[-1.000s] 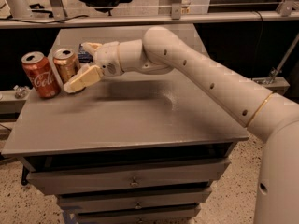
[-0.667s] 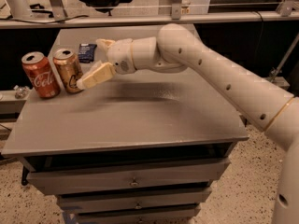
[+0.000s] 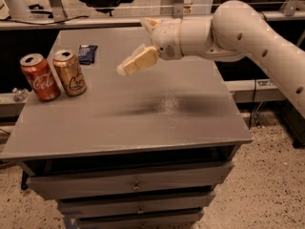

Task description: Move orange can near coke can

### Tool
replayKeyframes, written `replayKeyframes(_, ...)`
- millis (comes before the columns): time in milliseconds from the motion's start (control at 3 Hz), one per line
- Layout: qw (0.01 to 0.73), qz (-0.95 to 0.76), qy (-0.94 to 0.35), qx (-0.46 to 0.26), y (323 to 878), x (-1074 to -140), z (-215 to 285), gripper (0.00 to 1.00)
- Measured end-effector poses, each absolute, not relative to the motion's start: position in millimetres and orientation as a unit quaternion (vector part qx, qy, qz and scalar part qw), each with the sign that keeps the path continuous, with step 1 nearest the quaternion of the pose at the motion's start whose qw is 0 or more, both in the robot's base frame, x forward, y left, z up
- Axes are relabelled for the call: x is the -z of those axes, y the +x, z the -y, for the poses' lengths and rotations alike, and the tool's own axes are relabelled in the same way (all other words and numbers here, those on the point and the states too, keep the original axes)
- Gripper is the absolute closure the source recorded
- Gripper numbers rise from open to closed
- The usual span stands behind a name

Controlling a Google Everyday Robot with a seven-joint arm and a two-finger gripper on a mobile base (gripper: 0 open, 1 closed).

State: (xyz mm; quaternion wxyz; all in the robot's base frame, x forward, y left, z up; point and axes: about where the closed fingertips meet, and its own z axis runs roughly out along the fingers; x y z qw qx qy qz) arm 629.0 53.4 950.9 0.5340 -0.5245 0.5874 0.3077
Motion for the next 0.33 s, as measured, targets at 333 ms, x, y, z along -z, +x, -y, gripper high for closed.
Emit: replayKeyframes(333, 0.537, -0.59, -0.522, -0.303, 629.0, -953.7, -45.2, 0.0)
